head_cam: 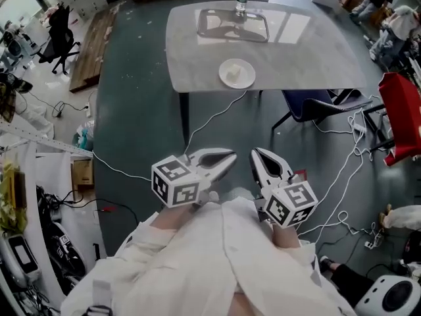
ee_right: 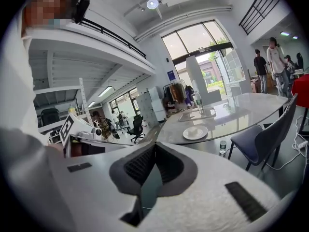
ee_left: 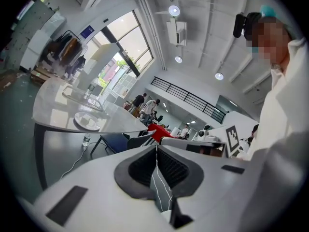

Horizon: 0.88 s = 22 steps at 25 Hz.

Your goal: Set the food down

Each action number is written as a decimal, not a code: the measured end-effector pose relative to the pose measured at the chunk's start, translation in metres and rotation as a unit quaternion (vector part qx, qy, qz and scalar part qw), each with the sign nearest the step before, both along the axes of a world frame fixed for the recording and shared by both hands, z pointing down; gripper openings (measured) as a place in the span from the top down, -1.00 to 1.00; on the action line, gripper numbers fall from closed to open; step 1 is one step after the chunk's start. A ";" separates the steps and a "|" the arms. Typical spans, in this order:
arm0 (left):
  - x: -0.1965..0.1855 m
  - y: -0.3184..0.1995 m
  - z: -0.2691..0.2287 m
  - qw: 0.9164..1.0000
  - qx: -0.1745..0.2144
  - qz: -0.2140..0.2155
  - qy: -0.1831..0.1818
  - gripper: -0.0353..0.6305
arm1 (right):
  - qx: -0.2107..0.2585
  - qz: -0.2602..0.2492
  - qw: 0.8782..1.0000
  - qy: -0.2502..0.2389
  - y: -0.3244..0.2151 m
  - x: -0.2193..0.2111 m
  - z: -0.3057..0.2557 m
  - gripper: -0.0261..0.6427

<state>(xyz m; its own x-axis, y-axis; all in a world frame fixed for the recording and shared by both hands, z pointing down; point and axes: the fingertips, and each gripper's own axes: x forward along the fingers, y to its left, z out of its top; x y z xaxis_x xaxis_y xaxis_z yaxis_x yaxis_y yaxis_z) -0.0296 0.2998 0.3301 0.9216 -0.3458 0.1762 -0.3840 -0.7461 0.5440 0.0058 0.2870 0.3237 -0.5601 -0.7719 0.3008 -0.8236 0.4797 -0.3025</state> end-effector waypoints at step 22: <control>0.007 -0.123 0.024 0.998 -0.016 -0.061 0.005 0.83 | -0.018 -0.018 1.000 0.001 -0.125 0.027 0.022 0.91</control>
<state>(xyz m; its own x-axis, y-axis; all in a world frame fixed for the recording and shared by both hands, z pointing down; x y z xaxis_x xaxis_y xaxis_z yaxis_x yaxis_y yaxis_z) -0.0223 0.1765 0.3544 0.8745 -0.4506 0.1797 -0.4658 -0.6764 0.5705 0.0331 0.1619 0.3457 -0.5860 -0.7404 0.3292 -0.8071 0.4972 -0.3183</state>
